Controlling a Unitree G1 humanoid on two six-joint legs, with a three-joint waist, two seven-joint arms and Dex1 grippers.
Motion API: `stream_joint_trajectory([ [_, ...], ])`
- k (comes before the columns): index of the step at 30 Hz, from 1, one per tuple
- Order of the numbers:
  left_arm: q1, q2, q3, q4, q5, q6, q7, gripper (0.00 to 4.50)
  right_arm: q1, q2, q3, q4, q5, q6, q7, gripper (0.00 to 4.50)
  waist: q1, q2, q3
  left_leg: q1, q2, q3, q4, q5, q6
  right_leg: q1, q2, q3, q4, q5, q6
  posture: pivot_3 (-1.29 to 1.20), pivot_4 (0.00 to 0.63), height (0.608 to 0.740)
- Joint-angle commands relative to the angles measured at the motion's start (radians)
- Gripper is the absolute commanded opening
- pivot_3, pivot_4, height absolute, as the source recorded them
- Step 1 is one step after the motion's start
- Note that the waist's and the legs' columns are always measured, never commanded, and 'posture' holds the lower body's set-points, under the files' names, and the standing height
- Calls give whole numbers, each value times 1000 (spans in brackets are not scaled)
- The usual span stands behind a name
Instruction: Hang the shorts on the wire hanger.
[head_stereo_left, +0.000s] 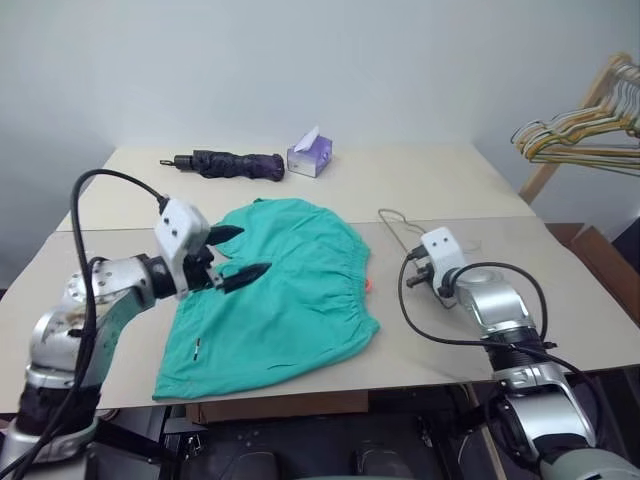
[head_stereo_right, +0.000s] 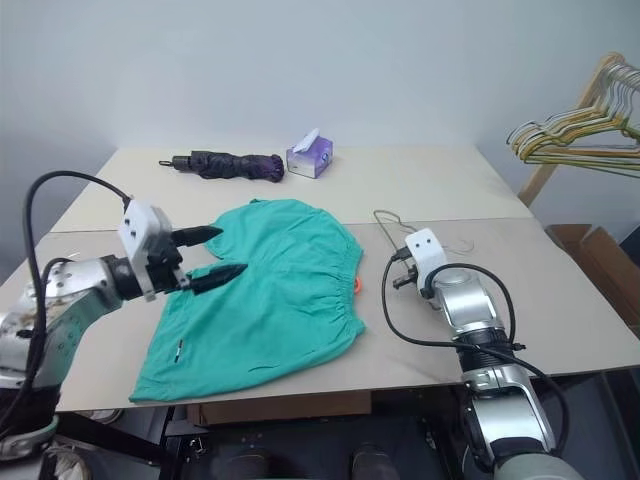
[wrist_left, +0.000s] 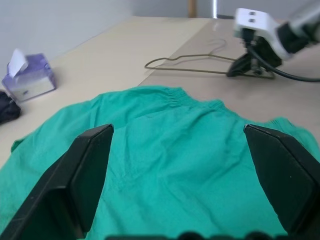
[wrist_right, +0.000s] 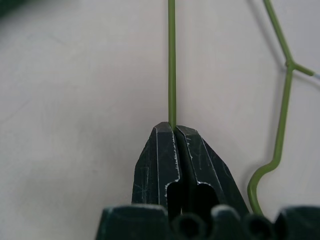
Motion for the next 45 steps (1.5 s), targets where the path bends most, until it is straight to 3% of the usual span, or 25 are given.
stream_joint_trajectory([
  [1,-98,-122,121,29,-232,174,144,4500,-33,-25,-49,-222,22,37,7,6,-2,0,0,0,0,-1,0,0,0,0,0,0,0,0,0,66,0,740],
  [7,-165,-301,232,87,-513,332,368,4500,-5,-28,-34,-451,64,51,52,6,-5,0,0,-1,0,-1,0,0,0,0,0,0,-1,0,0,41,0,740],
  [13,-198,-435,289,134,-784,332,602,4500,103,-8,32,-589,42,-211,70,6,-2,0,0,0,-1,-2,0,0,0,1,0,-1,-1,0,0,34,0,740],
  [19,-211,-490,293,152,-1011,259,736,4500,163,25,88,-631,24,-427,78,6,-6,0,0,0,-1,-2,1,0,0,2,0,-1,-1,0,0,29,0,740],
  [35,-211,-471,188,152,-986,120,766,4500,217,82,163,-646,-15,-617,88,6,-3,-1,0,1,-2,-2,1,0,-1,2,0,-1,-2,0,-1,31,0,740],
  [38,-204,-453,174,154,-958,121,738,3954,227,75,172,-649,-26,-632,98,0,-2,-1,0,1,-2,-2,0,0,-1,2,0,-1,-2,0,-1,27,0,740],
  [42,-198,-442,151,150,-916,120,735,2556,230,72,176,-641,-51,-639,97,0,-2,-1,0,1,-2,-2,1,0,-1,3,0,-1,-2,0,-1,25,0,740],
  [45,-193,-442,139,146,-894,118,727,1747,234,72,177,-638,-66,-644,97,0,-2,-1,0,1,-2,-2,0,0,-1,3,0,-1,-2,0,-1,24,0,740],
])
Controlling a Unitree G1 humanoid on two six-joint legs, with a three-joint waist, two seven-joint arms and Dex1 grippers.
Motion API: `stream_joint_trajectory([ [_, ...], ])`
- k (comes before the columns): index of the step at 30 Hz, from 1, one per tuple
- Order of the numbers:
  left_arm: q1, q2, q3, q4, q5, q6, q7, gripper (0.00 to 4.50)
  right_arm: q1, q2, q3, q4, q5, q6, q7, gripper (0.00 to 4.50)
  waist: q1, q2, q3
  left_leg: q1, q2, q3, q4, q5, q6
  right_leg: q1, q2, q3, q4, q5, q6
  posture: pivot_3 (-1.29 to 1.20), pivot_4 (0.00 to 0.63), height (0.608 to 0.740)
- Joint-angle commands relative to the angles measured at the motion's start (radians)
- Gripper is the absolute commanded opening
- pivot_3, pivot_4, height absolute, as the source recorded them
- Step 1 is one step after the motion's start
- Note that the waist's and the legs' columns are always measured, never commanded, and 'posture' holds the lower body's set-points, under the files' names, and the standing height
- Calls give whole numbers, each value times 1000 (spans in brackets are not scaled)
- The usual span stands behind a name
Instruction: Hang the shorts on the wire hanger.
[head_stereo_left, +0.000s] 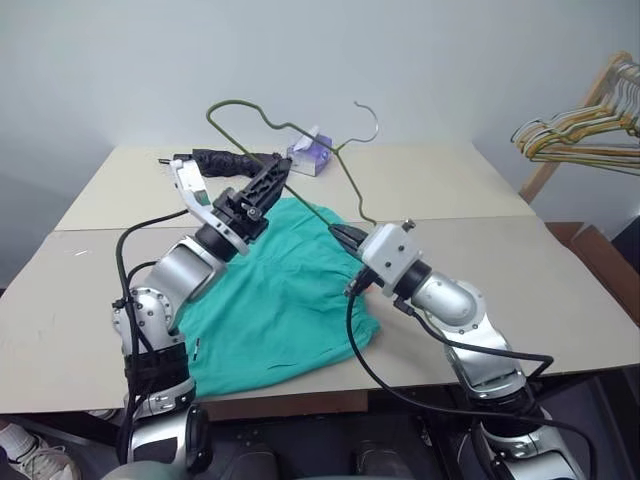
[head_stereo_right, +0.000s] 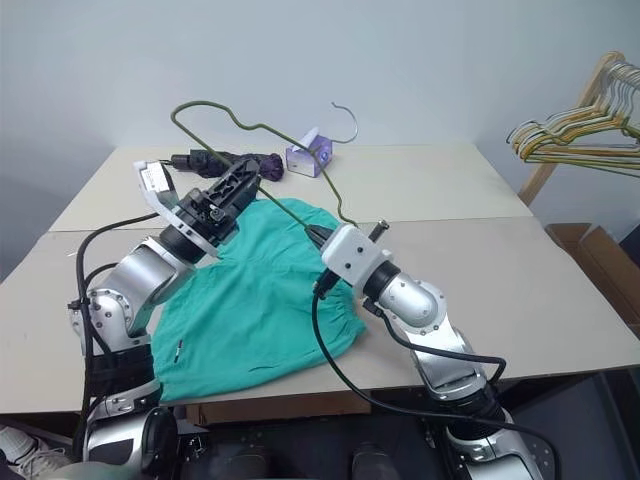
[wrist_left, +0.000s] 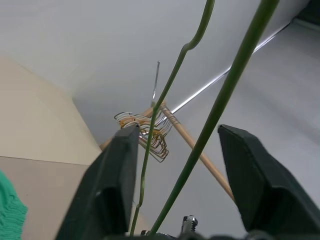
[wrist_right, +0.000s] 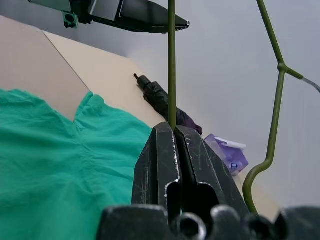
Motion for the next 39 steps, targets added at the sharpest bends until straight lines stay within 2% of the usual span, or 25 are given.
stream_joint_trajectory([
  [1,-10,9,-20,-18,28,-18,-21,1393,-4,-4,-8,-33,-19,-37,-2,0,0,0,0,0,0,0,0,0,0,0,0,0,0,0,0,24,0,740],
  [5,-11,8,-28,-13,54,-23,-22,180,3,-10,4,-27,-52,-52,-2,0,-1,0,0,0,0,0,0,0,0,0,0,0,0,0,0,26,0,740],
  [6,-13,11,-33,-12,70,-22,-24,53,4,-12,7,-24,-62,-56,-3,0,-2,0,0,0,0,0,0,0,0,0,0,0,0,0,0,29,0,740],
  [16,-9,20,-57,-26,172,-40,-64,53,-6,-27,36,10,-164,-97,-6,0,0,0,0,0,0,0,0,0,0,0,0,0,0,0,0,30,0,740],
  [20,-5,24,-66,-45,218,-53,-107,0,-14,-30,18,9,-158,-82,4,1029,0,0,0,0,0,0,0,0,0,0,0,0,-1,0,0,29,0,740],
  [26,-8,52,-61,-39,268,-62,-172,0,-28,-57,-12,13,-147,-97,20,3230,-1,0,0,0,0,0,0,0,0,0,0,0,-1,0,0,29,0,740],
  [29,-9,85,-57,-28,305,-63,-209,0,-42,-71,-39,12,-118,-97,37,4258,-2,0,0,0,0,0,0,0,0,0,0,0,-1,0,0,28,0,740],
  [30,-13,103,-48,-17,311,-63,-231,0,-48,-71,-68,-1,-64,-57,65,4474,-2,0,0,0,0,0,0,0,0,0,0,0,-1,0,0,25,0,740],
  [34,-32,203,-23,33,335,-51,-371,0,-98,-106,-232,-55,317,252,262,4474,-2,0,1,0,0,0,0,0,0,0,0,0,-1,0,0,23,0,740],
  [36,-39,277,-12,62,328,-41,-510,0,-147,-175,-304,-16,495,424,377,4474,-3,0,1,0,0,0,0,0,0,0,0,0,-1,0,0,19,0,740],
  [39,-46,363,-12,104,334,-37,-698,0,-195,-291,-316,47,618,560,517,4474,-4,0,1,0,1,0,-1,0,0,0,0,-1,-2,0,0,19,0,740],
])
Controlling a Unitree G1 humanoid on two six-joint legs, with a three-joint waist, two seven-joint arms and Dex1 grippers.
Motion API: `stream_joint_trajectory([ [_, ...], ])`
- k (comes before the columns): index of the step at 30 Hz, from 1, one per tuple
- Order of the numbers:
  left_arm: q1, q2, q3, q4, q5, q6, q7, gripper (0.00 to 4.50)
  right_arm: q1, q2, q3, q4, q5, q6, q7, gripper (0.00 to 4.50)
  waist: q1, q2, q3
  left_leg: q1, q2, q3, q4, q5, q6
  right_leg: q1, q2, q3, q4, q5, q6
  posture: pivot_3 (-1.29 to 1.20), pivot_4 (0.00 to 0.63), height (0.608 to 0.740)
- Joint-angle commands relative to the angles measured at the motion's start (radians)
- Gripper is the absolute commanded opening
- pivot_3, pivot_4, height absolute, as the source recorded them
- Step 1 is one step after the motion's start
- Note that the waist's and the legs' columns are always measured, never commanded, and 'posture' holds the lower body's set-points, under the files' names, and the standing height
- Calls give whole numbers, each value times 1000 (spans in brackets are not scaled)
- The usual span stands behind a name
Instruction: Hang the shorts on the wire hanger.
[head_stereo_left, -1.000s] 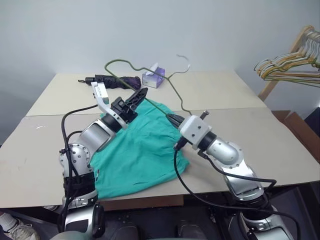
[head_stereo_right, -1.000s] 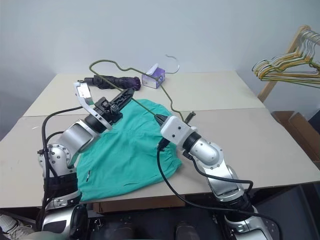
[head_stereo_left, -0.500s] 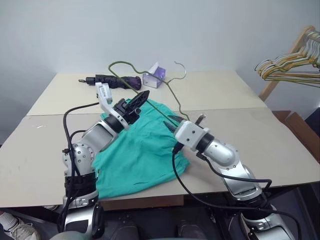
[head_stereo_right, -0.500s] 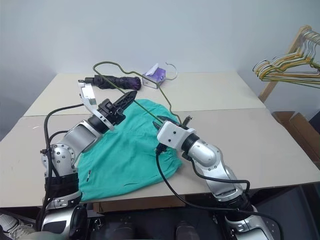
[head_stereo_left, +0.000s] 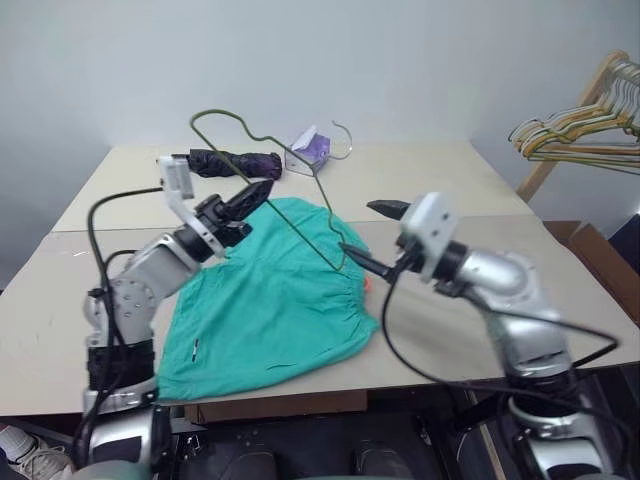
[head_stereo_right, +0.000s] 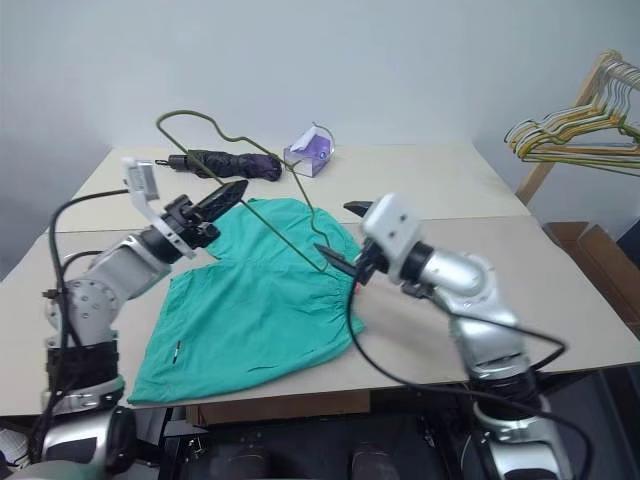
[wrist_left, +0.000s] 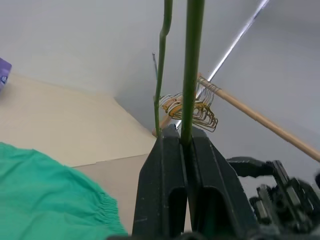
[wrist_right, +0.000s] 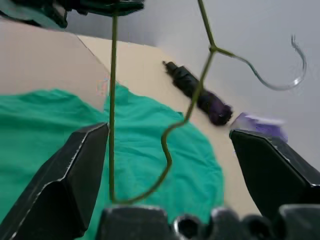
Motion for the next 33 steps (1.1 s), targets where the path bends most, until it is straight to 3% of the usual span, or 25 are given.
stream_joint_trajectory([
  [1,-46,88,15,28,4,-6,-258,0,-69,-114,-16,70,168,174,193,4474,0,0,0,0,0,0,-1,0,0,0,0,0,-1,0,0,21,0,740],
  [6,-86,203,-6,91,30,-8,-591,0,-204,-196,104,268,263,359,412,4474,-9,1,1,-1,1,0,-1,0,0,0,0,-1,-4,0,0,24,0,740],
  [10,-116,205,5,120,40,-28,-698,0,-261,-140,146,336,305,409,469,4474,-14,1,1,-2,1,0,-1,0,0,-1,0,-1,-4,0,0,35,0,740],
  [20,-139,138,18,122,64,-45,-704,0,-303,22,175,334,300,434,367,4474,-13,1,1,-5,1,-1,-1,0,0,-2,0,-2,-4,1,1,28,0,740],
  [33,-138,115,23,127,80,-59,-698,0,-294,74,172,324,299,433,300,4474,-14,1,1,-5,1,-1,-1,0,0,-2,0,-2,-4,1,1,29,0,740],
])
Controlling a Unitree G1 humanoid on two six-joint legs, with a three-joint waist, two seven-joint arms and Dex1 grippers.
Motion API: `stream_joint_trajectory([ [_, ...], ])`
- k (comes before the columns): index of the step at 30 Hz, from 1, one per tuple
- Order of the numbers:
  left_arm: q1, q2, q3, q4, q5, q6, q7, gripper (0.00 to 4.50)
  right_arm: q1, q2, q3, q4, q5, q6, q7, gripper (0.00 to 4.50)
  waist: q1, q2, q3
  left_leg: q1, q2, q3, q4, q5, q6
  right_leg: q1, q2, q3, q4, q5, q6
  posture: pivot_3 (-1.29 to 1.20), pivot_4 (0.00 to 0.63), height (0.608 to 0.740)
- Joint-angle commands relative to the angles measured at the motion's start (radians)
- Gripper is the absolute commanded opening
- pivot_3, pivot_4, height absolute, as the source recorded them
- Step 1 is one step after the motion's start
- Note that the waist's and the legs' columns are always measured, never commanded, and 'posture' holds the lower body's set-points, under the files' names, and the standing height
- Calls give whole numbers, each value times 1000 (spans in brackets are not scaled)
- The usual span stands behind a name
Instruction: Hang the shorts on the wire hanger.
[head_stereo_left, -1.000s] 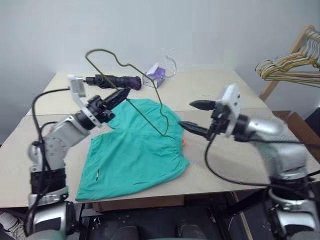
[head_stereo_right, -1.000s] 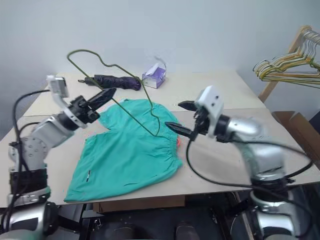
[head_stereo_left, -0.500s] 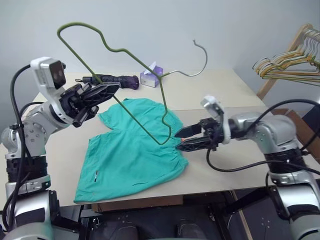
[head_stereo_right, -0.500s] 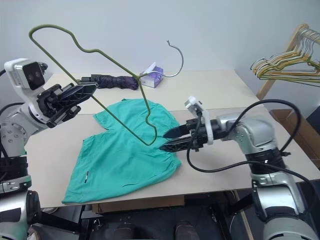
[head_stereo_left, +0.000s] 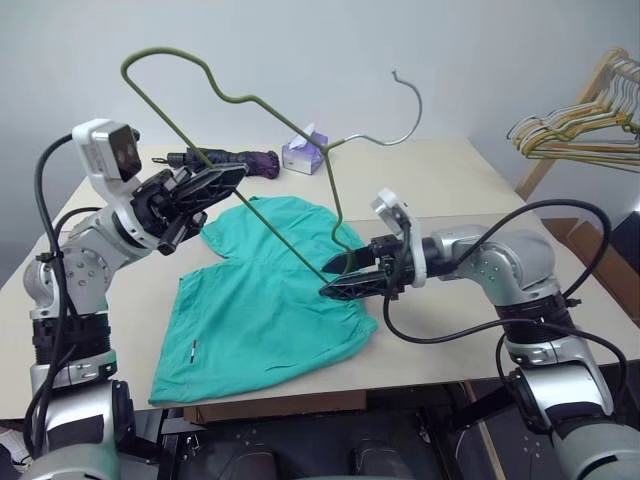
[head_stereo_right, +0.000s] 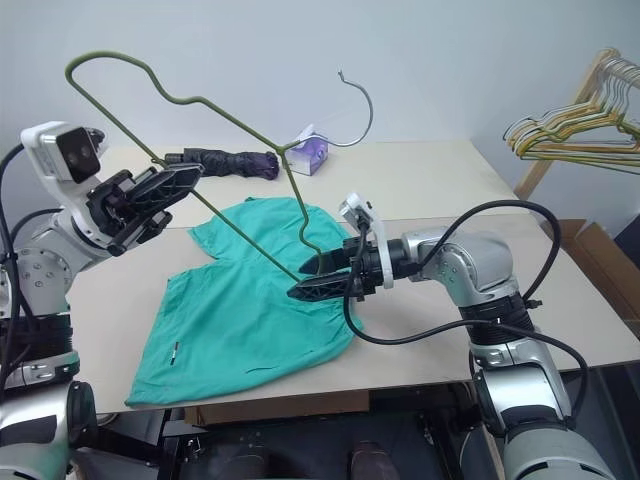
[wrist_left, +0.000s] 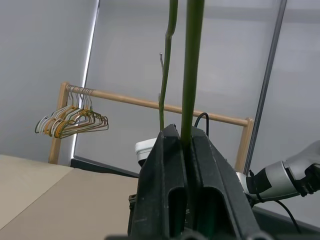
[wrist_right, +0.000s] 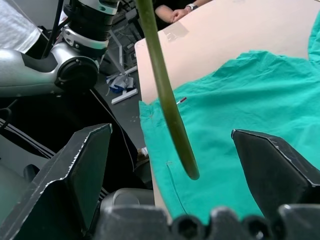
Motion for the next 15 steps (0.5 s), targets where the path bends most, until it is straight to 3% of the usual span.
stream_joint_trajectory([
  [1,-24,1,19,-12,4,-16,-7,0,-19,11,-32,-23,24,-1,-14,4309,-2,0,0,0,0,0,0,0,0,0,0,0,0,0,0,29,0,740],
  [3,-22,-3,20,-12,4,-16,-6,0,-21,12,-31,-19,22,-3,-15,3894,-3,0,0,0,0,0,0,0,0,0,0,0,0,0,0,29,0,740],
  [11,-18,-8,24,-2,18,-22,-15,0,-30,20,-29,3,6,-23,-26,1141,-7,0,0,0,0,0,0,0,0,0,0,0,0,0,0,26,0,740],
  [15,-11,-18,25,4,34,-40,-17,0,-32,20,-29,11,2,-30,-26,126,-8,0,0,0,0,0,0,0,0,0,0,0,0,0,0,26,0,740],
])
